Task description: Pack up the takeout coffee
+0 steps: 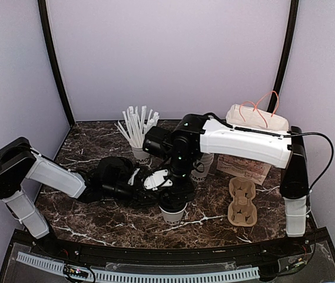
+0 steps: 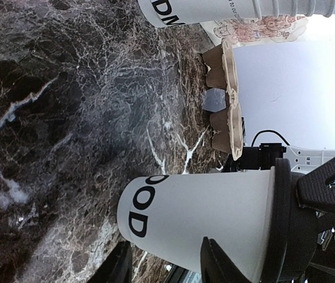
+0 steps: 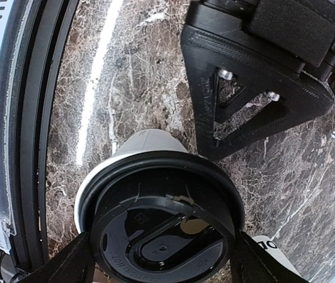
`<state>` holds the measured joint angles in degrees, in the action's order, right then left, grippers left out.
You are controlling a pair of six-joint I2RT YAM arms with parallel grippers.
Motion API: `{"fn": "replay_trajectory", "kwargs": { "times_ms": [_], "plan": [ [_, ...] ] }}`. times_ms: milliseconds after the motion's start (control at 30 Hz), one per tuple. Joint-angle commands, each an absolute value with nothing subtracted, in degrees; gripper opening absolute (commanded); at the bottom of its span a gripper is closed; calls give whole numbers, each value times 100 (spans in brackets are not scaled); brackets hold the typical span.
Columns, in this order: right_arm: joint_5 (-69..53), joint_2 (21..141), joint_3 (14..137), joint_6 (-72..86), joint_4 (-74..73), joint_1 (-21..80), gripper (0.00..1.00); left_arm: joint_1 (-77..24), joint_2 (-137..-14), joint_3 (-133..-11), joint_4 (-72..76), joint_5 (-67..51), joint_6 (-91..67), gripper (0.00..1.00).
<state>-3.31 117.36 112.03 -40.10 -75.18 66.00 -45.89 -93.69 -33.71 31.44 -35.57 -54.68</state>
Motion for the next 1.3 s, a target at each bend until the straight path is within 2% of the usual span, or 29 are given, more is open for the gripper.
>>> {"fn": "replay_trajectory", "kwargs": {
  "times_ms": [0, 333, 1267],
  "plan": [
    [-472, 11417, 11106, -4069, -7746, 6675, 79, -4614, -9396, -3469, 3117, -3564, -5423, 43],
    [-369, 11272, 10961, -4008, -7658, 6707, 79, -4614, -9430, -3478, 3082, -3525, -5429, 43],
    [-303, 11792, 11403, -3928, -7592, 6707, 78, -4610, -9601, -3443, 3290, -3586, -5496, 43]
  ]
}}
